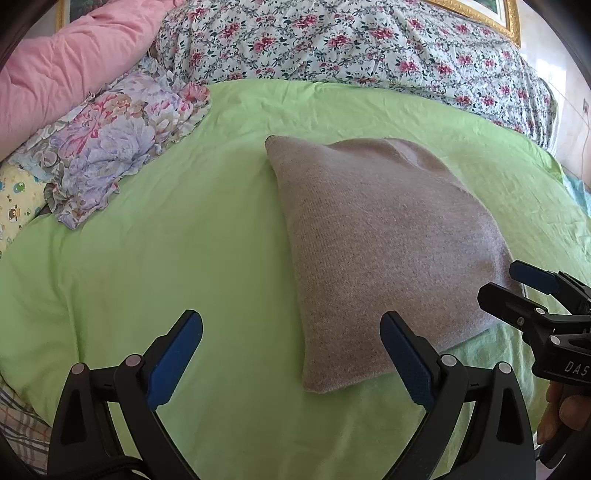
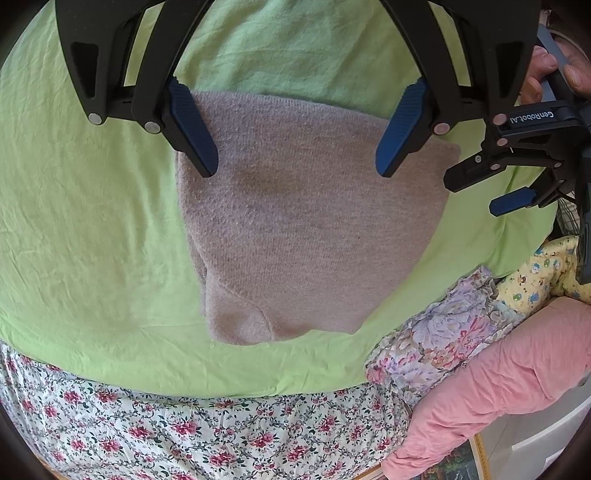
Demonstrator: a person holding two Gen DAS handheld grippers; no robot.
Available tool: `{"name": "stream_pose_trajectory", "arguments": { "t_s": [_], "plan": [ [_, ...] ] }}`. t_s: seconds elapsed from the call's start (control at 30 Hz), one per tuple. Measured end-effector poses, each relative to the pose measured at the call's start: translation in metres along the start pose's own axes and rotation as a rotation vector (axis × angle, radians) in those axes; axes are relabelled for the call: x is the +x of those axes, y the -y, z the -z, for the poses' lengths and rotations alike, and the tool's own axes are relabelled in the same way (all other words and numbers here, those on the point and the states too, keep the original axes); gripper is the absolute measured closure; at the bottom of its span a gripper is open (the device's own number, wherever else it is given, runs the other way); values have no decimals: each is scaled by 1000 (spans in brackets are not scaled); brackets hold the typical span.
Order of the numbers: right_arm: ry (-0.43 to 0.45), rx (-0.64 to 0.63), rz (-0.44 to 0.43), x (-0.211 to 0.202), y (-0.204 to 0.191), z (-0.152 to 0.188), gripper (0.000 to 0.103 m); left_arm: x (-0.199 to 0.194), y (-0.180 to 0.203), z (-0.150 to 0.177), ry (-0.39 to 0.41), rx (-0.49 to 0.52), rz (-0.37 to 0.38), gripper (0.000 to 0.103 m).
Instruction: Fold small clothes
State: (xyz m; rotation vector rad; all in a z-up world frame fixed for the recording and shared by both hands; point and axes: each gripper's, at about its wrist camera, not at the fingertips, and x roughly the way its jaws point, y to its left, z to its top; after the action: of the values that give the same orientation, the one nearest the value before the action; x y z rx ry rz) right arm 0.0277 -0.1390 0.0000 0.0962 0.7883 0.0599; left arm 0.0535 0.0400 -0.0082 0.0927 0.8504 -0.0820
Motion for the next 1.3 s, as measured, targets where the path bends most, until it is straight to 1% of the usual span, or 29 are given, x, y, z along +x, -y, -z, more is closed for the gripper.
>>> {"name": "stream_pose_trajectory", "arguments": {
  "t_s": [1.3],
  "plan": [
    [3, 5, 2, -3, -5, 2, 15, -3, 0, 0, 4, 8, 13, 6]
  ]
}}
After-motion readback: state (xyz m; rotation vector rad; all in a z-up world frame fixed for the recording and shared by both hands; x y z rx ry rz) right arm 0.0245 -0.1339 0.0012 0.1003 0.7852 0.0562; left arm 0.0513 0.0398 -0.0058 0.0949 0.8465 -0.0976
